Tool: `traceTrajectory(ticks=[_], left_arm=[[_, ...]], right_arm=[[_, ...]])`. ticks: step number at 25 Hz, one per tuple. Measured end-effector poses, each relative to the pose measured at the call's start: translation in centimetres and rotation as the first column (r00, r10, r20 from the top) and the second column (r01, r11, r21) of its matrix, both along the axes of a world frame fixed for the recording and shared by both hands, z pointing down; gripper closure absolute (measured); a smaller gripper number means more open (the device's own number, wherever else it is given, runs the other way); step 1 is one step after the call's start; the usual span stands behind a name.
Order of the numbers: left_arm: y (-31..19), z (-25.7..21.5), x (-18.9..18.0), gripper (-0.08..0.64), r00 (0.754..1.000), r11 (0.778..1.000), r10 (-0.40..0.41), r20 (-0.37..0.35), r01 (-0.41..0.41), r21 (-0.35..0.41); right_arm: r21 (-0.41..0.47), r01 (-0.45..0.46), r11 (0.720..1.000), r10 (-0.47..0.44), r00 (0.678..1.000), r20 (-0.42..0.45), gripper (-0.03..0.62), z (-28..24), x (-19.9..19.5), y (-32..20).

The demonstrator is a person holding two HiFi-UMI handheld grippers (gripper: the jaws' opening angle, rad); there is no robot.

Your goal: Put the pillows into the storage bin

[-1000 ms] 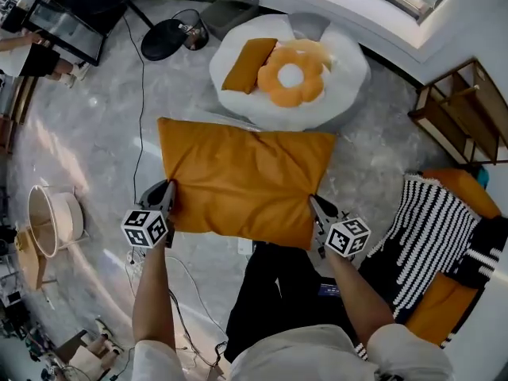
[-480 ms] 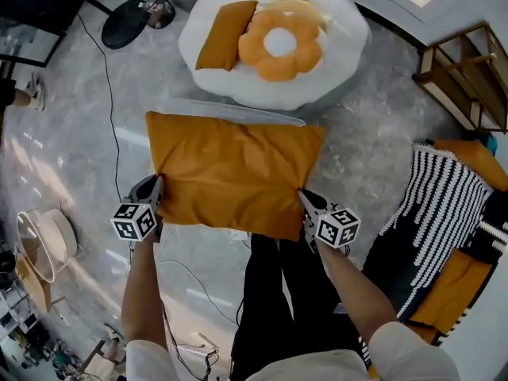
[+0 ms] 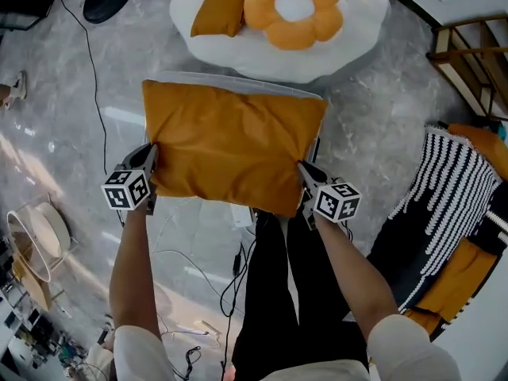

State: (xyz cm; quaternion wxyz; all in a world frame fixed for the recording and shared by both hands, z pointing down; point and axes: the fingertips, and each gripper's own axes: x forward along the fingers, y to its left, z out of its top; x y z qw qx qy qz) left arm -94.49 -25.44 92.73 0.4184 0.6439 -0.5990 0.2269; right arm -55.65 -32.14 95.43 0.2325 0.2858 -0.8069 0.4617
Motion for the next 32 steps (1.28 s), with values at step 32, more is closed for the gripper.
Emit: traceTrajectory(ticks=[32], left_arm=[[-2.5, -30.6, 10.5, 0.551, 0.999, 0.807, 0.016, 0.052, -0.043, 0.588]], right_arm=[[0.624, 0.050, 0.780, -0.119, 0.990, 0.069, 0.549, -32.7, -2.4, -3.4]])
